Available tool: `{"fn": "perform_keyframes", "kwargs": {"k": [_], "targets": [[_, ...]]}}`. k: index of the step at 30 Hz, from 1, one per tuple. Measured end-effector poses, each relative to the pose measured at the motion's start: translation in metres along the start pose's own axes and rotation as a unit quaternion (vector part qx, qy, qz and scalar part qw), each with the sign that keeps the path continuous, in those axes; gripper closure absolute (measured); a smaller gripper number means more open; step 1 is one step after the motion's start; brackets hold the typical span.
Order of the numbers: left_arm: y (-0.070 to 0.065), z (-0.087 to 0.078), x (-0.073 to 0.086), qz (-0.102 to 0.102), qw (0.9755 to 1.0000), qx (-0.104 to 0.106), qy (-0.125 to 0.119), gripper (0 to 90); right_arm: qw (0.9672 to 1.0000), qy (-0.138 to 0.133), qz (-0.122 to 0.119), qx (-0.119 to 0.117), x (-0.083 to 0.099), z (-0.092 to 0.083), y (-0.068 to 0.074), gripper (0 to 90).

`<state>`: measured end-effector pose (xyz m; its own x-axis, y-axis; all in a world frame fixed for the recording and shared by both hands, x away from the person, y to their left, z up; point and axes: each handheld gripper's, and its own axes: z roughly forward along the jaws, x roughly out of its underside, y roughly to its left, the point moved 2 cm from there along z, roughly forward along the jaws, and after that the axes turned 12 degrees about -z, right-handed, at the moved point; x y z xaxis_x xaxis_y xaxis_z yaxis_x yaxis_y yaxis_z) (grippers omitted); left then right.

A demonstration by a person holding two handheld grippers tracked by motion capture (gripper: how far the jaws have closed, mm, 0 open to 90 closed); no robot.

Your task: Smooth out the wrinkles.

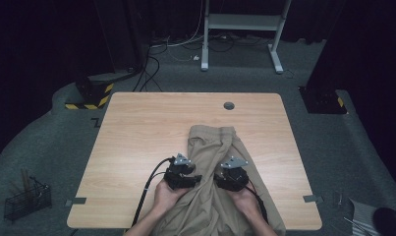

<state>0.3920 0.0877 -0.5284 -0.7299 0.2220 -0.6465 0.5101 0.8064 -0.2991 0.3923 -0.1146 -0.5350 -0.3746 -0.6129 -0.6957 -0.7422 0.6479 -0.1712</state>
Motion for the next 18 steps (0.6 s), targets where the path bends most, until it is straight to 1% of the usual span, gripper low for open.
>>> {"fn": "perform_keyframes", "kwargs": {"k": [1, 2, 3, 4, 8, 10, 11, 12, 13, 14, 15, 16, 17, 18], "targets": [[0.003, 0.004, -0.006, 0.009, 0.9997, -0.024, 0.001, 50.7, 1.0000, -0.004, -0.003, 0.002, -0.005, 0.006, -0.002, 47.2], [0.005, 0.005, -0.008, 0.014, 0.9994, -0.032, 0.001, 50.5, 1.0000, -0.005, -0.001, 0.004, -0.008, 0.010, -0.002, 47.3], [0.005, 0.005, -0.008, 0.014, 0.9994, -0.032, 0.001, 50.4, 1.0000, -0.005, -0.001, 0.004, -0.008, 0.010, -0.002, 47.3], [0.009, 0.007, -0.012, 0.019, 0.9990, -0.041, 0.001, 50.4, 1.0000, -0.006, -0.001, 0.006, -0.010, 0.012, -0.004, 47.3], [0.026, 0.010, -0.026, 0.012, 0.9985, -0.054, 0.006, 49.8, 0.9999, -0.008, 0.003, 0.014, -0.025, 0.029, -0.009, 47.5], [0.037, 0.013, -0.035, 0.007, 0.9980, -0.063, 0.011, 49.6, 0.9998, -0.007, 0.004, 0.018, -0.033, 0.038, -0.011, 47.5], [0.042, 0.014, -0.039, 0.005, 0.9977, -0.067, 0.013, 49.1, 0.9997, -0.008, 0.008, 0.020, -0.041, 0.047, -0.013, 47.6], [0.047, 0.015, -0.043, 0.000, 0.9974, -0.071, 0.013, 49.1, 0.9997, -0.008, 0.008, 0.020, -0.041, 0.047, -0.013, 47.6], [0.052, 0.016, -0.047, -0.003, 0.9970, -0.076, 0.014, 48.9, 0.9997, -0.007, 0.010, 0.023, -0.049, 0.056, -0.016, 47.5], [0.060, 0.019, -0.054, -0.011, 0.9965, -0.081, 0.016, 48.5, 0.9996, -0.008, 0.011, 0.024, -0.052, 0.059, -0.017, 47.4], [0.060, 0.019, -0.054, -0.011, 0.9965, -0.081, 0.016, 48.2, 0.9996, -0.008, 0.011, 0.024, -0.052, 0.059, -0.017, 47.4], [0.063, 0.019, -0.057, -0.012, 0.9965, -0.081, 0.020, 48.2, 0.9996, -0.006, 0.014, 0.025, -0.056, 0.063, -0.019, 47.3], [0.068, 0.017, -0.060, -0.037, 0.9964, -0.072, 0.025, 47.1, 0.9996, 0.001, 0.015, 0.023, -0.062, 0.068, -0.022, 47.1], [0.068, 0.017, -0.060, -0.037, 0.9964, -0.072, 0.025, 45.8, 0.9997, 0.004, 0.016, 0.019, -0.063, 0.068, -0.023, 46.8]]}}
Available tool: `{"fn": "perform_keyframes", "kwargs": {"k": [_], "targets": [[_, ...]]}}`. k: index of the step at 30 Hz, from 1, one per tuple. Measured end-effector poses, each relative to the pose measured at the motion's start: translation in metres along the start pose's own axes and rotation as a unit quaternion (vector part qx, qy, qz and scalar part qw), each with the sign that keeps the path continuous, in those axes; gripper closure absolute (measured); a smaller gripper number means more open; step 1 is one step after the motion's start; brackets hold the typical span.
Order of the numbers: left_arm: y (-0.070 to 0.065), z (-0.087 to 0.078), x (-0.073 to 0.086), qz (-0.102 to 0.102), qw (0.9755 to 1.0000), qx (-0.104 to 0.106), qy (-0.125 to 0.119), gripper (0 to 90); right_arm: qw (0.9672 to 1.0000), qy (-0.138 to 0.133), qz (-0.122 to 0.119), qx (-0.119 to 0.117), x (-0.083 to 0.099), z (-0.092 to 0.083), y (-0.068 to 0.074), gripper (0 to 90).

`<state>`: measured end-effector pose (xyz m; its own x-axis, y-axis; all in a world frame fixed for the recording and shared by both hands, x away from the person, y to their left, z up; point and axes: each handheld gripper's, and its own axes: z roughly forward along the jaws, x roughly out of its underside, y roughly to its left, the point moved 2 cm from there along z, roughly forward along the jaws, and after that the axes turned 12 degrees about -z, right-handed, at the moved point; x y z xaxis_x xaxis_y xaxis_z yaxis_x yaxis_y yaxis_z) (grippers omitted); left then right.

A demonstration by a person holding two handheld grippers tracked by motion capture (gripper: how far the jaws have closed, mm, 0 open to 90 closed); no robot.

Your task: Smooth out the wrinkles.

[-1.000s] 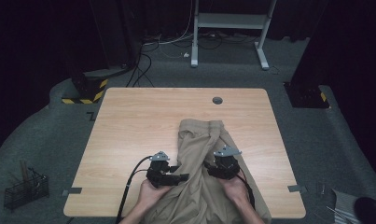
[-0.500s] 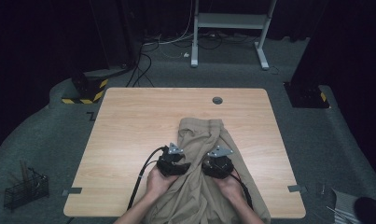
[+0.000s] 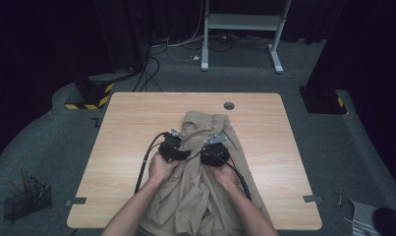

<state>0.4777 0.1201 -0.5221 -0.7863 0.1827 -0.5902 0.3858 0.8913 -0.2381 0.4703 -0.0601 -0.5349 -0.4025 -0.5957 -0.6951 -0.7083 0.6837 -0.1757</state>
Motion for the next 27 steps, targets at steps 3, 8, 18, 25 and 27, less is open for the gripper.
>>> {"fn": "perform_keyframes", "kwargs": {"k": [3, 8, 18, 25, 27], "targets": [[0.005, -0.025, 0.008, -0.040, 0.9980, 0.041, -0.027, 45.5, 0.9996, 0.001, 0.020, -0.019, 0.003, -0.010, -0.001, 45.6], [-0.008, -0.059, 0.032, -0.014, 0.9944, 0.091, -0.053, 42.8, 0.9995, -0.002, 0.002, -0.032, 0.018, -0.036, 0.007, 45.1], [-0.033, -0.038, 0.070, 0.019, 0.9968, 0.077, -0.011, 55.9, 0.9987, 0.001, -0.039, -0.033, 0.058, -0.066, 0.024, 42.4], [-0.025, -0.029, 0.059, 0.018, 0.9982, 0.049, -0.028, 69.9, 0.9992, -0.018, -0.021, -0.028, 0.055, -0.056, 0.021, 41.1], [-0.020, -0.028, 0.055, 0.018, 0.9985, 0.042, -0.030, 71.4, 0.9993, -0.017, -0.019, -0.027, 0.050, -0.051, 0.020, 41.2]]}}
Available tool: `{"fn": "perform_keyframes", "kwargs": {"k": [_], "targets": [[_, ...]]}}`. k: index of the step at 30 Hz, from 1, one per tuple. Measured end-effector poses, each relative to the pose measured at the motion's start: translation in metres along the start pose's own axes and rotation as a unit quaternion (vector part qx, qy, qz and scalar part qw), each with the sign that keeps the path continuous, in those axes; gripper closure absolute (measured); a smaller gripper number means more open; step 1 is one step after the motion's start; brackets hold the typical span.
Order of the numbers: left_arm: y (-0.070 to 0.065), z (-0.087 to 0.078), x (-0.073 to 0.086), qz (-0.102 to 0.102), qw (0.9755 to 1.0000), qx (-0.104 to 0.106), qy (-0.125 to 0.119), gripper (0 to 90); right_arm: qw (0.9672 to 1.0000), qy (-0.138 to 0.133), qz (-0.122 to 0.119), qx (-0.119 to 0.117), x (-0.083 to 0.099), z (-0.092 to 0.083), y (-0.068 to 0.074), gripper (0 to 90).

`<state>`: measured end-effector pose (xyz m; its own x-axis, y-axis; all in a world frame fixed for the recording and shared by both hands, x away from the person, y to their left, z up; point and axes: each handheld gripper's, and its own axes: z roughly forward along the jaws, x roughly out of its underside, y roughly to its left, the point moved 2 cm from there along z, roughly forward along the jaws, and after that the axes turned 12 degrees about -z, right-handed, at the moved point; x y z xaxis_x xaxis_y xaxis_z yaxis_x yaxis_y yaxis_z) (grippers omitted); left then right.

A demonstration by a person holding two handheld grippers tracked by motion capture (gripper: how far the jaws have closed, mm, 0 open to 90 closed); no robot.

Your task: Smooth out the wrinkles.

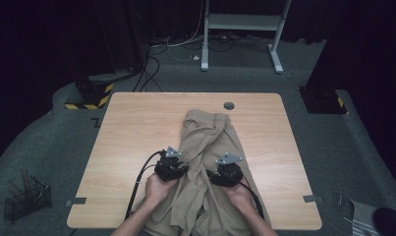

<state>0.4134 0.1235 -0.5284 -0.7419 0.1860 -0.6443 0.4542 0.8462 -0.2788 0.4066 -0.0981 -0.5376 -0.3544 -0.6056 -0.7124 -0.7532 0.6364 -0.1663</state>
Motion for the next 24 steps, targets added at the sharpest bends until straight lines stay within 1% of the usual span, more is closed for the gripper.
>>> {"fn": "perform_keyframes", "kwargs": {"k": [3, 4, 5, 6, 7, 9, 11, 12, 14, 16, 17, 18, 20, 21, 22, 23, 24], "targets": [[0.013, 0.004, -0.010, -0.008, 0.9999, -0.012, 0.000, 73.5, 1.0000, 0.001, 0.004, 0.003, -0.009, 0.010, -0.003, 41.3], [0.023, 0.006, -0.019, -0.013, 0.9996, -0.026, 0.002, 74.2, 1.0000, 0.001, 0.005, 0.005, -0.014, 0.017, -0.006, 41.5], [0.023, 0.006, -0.019, -0.013, 0.9996, -0.026, 0.002, 74.4, 1.0000, 0.001, 0.005, 0.005, -0.014, 0.017, -0.006, 41.5], [0.027, 0.007, -0.023, -0.018, 0.9994, -0.030, 0.004, 74.4, 1.0000, 0.001, 0.006, 0.006, -0.019, 0.021, -0.007, 41.6], [0.032, 0.008, -0.026, -0.026, 0.9992, -0.030, 0.007, 74.5, 1.0000, 0.001, 0.006, 0.007, -0.022, 0.025, -0.009, 41.6], [0.038, 0.009, -0.031, -0.030, 0.9992, -0.024, 0.013, 74.5, 0.9999, 0.002, 0.010, 0.009, -0.027, 0.031, -0.011, 41.6], [0.041, 0.008, -0.031, -0.038, 0.9991, -0.016, 0.013, 74.5, 0.9999, 0.003, 0.011, 0.011, -0.030, 0.034, -0.012, 41.6], [0.041, 0.007, -0.030, -0.037, 0.9990, -0.018, 0.015, 75.6, 0.9999, 0.003, 0.010, 0.011, -0.030, 0.035, -0.012, 41.7], [0.040, 0.003, -0.029, -0.040, 0.9990, -0.009, 0.014, 80.4, 0.9999, 0.004, 0.012, 0.007, -0.029, 0.033, -0.012, 42.5], [0.037, -0.003, -0.028, -0.041, 0.9991, 0.002, 0.007, 83.6, 0.9996, 0.006, 0.026, 0.000, -0.027, 0.028, -0.012, 43.2], [0.035, -0.007, -0.029, -0.041, 0.9991, 0.008, 0.004, 84.7, 0.9995, 0.005, 0.031, -0.003, -0.024, 0.023, -0.011, 43.2], [0.033, -0.012, -0.030, -0.041, 0.9990, 0.015, -0.002, 85.1, 0.9996, 0.003, 0.028, -0.002, -0.023, 0.017, -0.011, 43.2], [0.028, -0.021, -0.034, -0.039, 0.9988, 0.028, -0.012, 85.3, 0.9995, 0.000, 0.030, 0.001, -0.018, 0.005, -0.010, 43.2], [0.023, -0.028, -0.037, -0.037, 0.9983, 0.039, -0.021, 85.4, 0.9996, 0.002, 0.027, 0.008, -0.012, -0.008, -0.009, 43.1], [0.019, -0.033, -0.039, -0.039, 0.9975, 0.052, -0.028, 85.4, 0.9996, 0.002, 0.027, 0.008, -0.012, -0.008, -0.009, 43.1], [0.013, -0.038, -0.040, -0.038, 0.9969, 0.061, -0.033, 85.3, 0.9996, 0.002, 0.024, 0.014, -0.009, -0.014, -0.009, 43.1], [0.008, -0.042, -0.042, -0.030, 0.9967, 0.066, -0.038, 85.3, 0.9996, 0.005, 0.018, 0.020, -0.006, -0.019, -0.008, 43.2]]}}
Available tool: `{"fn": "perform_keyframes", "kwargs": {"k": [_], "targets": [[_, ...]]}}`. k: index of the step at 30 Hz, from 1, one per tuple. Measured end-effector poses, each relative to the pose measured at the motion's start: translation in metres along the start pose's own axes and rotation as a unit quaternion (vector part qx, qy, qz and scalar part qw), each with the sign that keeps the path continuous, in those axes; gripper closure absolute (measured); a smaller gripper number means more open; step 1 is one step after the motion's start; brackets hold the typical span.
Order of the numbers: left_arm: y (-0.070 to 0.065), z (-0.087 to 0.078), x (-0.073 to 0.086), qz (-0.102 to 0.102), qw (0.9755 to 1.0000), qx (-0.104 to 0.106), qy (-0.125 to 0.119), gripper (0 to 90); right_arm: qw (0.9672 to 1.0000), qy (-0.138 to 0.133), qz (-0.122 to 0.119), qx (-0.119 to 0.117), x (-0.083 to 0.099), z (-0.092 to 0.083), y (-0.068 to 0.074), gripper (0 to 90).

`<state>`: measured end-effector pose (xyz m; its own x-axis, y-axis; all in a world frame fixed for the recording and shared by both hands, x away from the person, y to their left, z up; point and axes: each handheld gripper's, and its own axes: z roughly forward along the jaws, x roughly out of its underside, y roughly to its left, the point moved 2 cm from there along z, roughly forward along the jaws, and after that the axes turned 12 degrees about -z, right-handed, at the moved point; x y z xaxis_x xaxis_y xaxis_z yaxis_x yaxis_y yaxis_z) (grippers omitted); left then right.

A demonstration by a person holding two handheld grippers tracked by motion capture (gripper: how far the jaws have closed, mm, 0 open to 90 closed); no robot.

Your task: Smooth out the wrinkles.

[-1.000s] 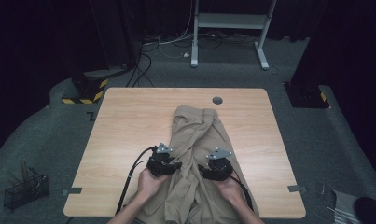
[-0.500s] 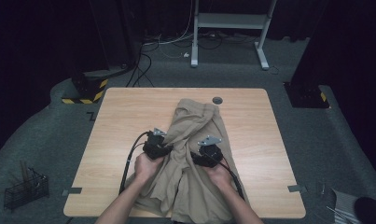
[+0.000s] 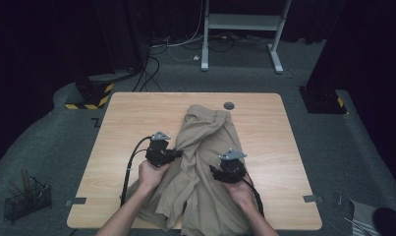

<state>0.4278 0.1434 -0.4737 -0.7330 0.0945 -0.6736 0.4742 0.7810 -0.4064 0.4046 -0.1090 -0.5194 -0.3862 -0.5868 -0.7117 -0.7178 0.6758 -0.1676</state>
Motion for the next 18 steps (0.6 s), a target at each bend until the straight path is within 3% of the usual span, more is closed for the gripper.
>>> {"fn": "perform_keyframes", "kwargs": {"k": [2, 6, 9, 13, 17, 18], "targets": [[-0.012, -0.003, -0.003, 0.012, 0.9998, 0.015, -0.002, 85.5, 0.9998, 0.013, -0.011, 0.009, 0.012, -0.008, 0.001, 43.2], [-0.036, 0.000, -0.009, 0.022, 0.9985, 0.050, 0.003, 85.7, 0.9997, 0.024, -0.010, 0.004, 0.023, -0.007, 0.004, 42.9], [-0.055, 0.015, -0.006, 0.035, 0.9968, 0.067, 0.025, 85.6, 1.0000, 0.007, 0.002, 0.001, 0.027, -0.005, 0.003, 43.0], [-0.068, 0.048, 0.009, 0.056, 0.9952, 0.047, 0.066, 85.4, 1.0000, 0.008, 0.000, -0.002, 0.027, -0.005, 0.004, 42.7], [-0.057, 0.081, 0.028, 0.049, 0.9929, 0.003, 0.108, 85.5, 0.9999, 0.011, -0.006, -0.004, 0.028, -0.013, 0.005, 42.1], [-0.053, 0.083, 0.031, 0.043, 0.9937, 0.007, 0.103, 85.7, 1.0000, 0.004, -0.008, -0.001, 0.029, -0.017, 0.005, 42.2]]}}
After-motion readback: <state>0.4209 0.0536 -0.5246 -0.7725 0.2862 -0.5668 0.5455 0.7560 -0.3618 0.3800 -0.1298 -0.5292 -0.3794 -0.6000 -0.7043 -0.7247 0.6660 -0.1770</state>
